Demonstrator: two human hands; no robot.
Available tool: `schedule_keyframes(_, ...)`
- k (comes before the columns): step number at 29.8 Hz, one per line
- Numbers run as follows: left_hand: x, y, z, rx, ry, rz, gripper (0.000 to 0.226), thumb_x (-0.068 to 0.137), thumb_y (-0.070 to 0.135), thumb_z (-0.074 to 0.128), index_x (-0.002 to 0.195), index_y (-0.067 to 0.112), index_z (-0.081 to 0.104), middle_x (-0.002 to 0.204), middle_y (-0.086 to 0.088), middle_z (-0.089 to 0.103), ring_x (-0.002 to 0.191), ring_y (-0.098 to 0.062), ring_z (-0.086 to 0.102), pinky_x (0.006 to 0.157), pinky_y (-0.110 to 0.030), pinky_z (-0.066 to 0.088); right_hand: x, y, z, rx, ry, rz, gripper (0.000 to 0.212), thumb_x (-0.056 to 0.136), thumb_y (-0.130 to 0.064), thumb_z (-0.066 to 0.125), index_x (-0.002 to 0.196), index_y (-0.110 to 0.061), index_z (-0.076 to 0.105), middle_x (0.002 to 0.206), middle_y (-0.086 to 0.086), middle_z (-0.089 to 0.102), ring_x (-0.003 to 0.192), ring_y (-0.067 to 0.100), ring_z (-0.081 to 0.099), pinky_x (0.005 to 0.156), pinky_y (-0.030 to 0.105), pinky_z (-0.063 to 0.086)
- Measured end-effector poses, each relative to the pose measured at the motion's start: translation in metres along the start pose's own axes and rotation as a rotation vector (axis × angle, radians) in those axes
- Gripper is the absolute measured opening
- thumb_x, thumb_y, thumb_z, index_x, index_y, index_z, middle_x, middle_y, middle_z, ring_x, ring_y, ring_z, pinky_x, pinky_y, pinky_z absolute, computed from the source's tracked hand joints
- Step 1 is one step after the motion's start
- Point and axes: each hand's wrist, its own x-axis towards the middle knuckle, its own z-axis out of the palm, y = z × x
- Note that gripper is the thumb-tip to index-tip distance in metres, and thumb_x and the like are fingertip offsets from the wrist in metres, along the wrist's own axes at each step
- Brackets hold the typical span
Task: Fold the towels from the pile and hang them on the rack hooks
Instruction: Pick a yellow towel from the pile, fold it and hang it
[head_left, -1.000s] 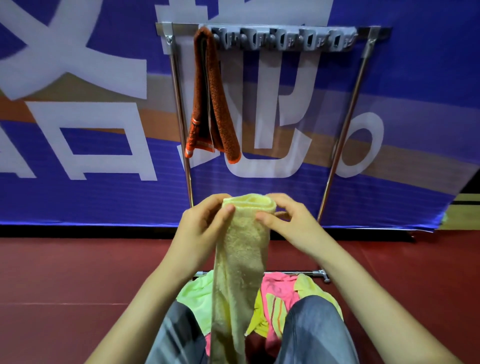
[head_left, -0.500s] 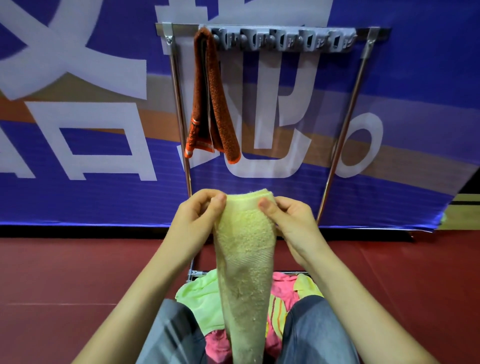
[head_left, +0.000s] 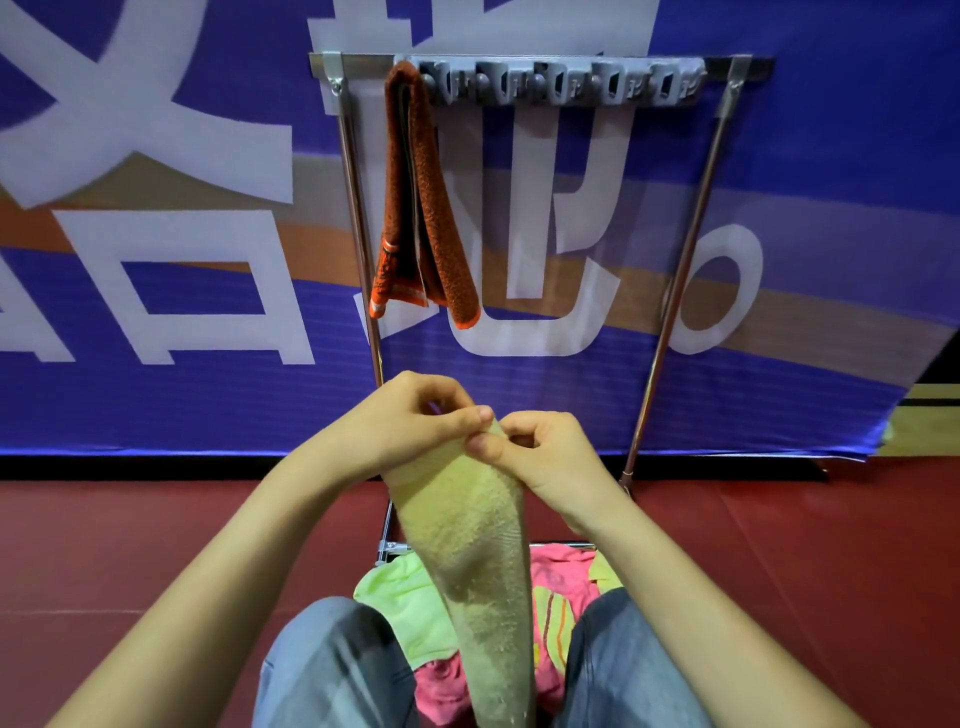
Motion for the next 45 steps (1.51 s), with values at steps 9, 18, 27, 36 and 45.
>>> schedule_keyframes(9,0.004,0.000,0.006,0.090,0.126,0.039,0.030,0.091,0.030,0.045,0.083,0.005,0.059,0.067,0.002,0.051,0.062,-0.008,0.045,0.060,-0.022,0.038,-0.003,0.021,0.001,0.185,-0.121,0.138,0.012,0.085,-0.014,0.057,0.075,-0.018,0.062,0.064,-0.011,0.065,0.061,-0.002,0.059,0.063,0.011,0.046)
schedule_keyframes(18,0.013,0.009,-0.040,0.017,0.605,0.151,0.029,0.093,0.024,0.044,0.064,0.023,0.046,0.061,0.009,0.043,0.053,0.004,0.045,0.049,-0.006,0.034,-0.031,0.114,0.000,0.186,-0.376,0.449,0.068,0.049,-0.066,0.073,0.099,-0.021,0.065,0.087,-0.016,0.072,0.086,-0.002,0.064,0.083,0.014,0.048)
schedule_keyframes(27,0.012,-0.024,-0.071,0.231,0.825,0.006,0.029,0.092,0.030,0.046,0.087,0.004,0.059,0.084,-0.007,0.055,0.083,-0.019,0.049,0.070,-0.029,0.034,-0.033,0.125,-0.006,0.103,-0.179,0.406,0.014,0.082,-0.023,0.064,0.072,-0.013,0.060,0.068,-0.011,0.061,0.069,0.002,0.052,0.066,0.013,0.040)
schedule_keyframes(36,0.005,-0.085,-0.033,0.515,0.403,-0.449,0.034,0.091,0.037,0.044,0.085,0.008,0.059,0.097,-0.015,0.063,0.092,-0.032,0.057,0.077,-0.037,0.043,-0.011,0.075,-0.013,0.199,-0.169,0.236,0.014,0.084,-0.019,0.060,0.070,-0.017,0.061,0.058,-0.013,0.063,0.058,-0.001,0.054,0.057,0.014,0.042)
schedule_keyframes(45,0.020,-0.024,0.055,-0.452,0.065,-0.091,0.043,0.096,0.035,0.030,0.080,0.013,0.063,0.077,-0.001,0.062,0.073,-0.008,0.057,0.064,-0.009,0.046,0.010,0.022,-0.021,0.196,-0.279,0.185,0.012,0.086,-0.021,0.058,0.082,-0.016,0.068,0.077,-0.015,0.071,0.081,-0.003,0.061,0.077,0.015,0.049)
